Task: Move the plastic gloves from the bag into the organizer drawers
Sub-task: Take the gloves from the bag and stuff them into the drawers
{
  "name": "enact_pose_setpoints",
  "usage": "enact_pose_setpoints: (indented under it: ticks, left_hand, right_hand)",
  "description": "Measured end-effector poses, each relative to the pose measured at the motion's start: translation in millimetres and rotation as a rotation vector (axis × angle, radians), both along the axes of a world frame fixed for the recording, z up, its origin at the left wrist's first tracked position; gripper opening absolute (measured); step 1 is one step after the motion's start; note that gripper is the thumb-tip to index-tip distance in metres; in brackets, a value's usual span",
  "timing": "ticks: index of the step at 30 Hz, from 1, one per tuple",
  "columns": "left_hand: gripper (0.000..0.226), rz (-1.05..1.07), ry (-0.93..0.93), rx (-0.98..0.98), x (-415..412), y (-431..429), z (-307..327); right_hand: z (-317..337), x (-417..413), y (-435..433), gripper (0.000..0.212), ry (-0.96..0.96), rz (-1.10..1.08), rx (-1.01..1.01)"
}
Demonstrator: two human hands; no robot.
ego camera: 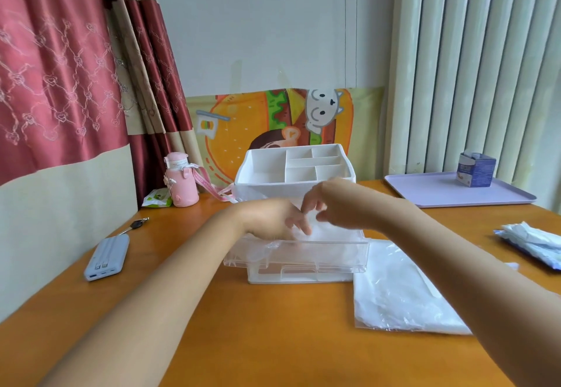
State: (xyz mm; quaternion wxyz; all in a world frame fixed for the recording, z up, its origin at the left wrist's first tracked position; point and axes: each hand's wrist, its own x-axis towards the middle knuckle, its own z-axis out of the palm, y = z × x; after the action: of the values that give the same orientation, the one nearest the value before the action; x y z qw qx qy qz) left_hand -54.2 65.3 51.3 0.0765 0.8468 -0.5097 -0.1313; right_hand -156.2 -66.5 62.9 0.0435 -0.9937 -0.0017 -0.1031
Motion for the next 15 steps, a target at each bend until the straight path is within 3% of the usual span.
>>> enact_pose_setpoints:
  ticks: [6,15]
  left_hand:
    - [0.045,-0.001,-0.046,0.045,10,-1,-2]
    - [0.085,0.132,-0.214,0.318,23,10,17]
  right_hand:
    - [-11,11,2,0.058,0.451,-0.082,-0.163]
    - [-2,33,8,0.093,0.632,-0.214,-0.375]
